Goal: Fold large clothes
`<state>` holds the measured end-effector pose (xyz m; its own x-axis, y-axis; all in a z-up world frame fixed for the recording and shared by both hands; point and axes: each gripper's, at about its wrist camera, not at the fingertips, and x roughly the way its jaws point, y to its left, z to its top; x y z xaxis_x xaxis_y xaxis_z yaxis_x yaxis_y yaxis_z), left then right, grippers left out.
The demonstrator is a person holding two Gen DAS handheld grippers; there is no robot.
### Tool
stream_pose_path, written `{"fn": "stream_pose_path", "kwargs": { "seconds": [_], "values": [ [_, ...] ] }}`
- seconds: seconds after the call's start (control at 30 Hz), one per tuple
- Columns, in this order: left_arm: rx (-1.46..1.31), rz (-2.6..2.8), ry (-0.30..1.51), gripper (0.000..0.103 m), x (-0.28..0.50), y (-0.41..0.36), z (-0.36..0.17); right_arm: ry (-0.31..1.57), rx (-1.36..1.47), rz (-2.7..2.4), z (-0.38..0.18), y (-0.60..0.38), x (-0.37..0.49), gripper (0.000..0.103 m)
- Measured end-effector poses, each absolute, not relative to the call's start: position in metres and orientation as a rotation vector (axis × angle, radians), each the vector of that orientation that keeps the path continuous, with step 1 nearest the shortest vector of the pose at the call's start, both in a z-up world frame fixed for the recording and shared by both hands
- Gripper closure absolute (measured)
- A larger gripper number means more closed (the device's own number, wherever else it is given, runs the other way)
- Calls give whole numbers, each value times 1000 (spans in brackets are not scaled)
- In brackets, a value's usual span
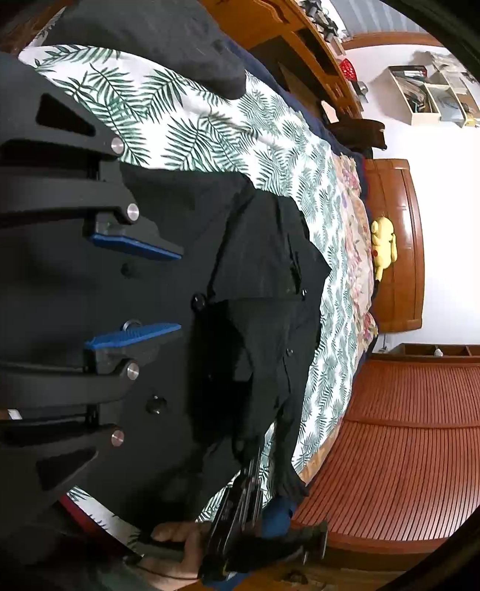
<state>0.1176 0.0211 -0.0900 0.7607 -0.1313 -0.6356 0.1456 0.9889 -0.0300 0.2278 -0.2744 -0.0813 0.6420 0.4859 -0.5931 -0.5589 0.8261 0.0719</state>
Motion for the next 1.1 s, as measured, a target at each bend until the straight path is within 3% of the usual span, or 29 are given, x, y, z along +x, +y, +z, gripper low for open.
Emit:
{"fn": "stream_pose_path", "kwargs": {
  "seconds": [0.73,0.77,0.87,1.1],
  "values": [
    [49,-180,650,69,140,-44,-77,671,-76,601,-72,-348,172,101],
    [51,-182,649,69,142,-46,-76,664,-72,578,-70,-351,173,95],
    [49,-190,641,69,148,-47,-75,651,-47,539,-70,-356,180,49],
    [48,-205,630,68,167,-45,-76,741,0,499,-93,-343,225,47]
  ]
}}
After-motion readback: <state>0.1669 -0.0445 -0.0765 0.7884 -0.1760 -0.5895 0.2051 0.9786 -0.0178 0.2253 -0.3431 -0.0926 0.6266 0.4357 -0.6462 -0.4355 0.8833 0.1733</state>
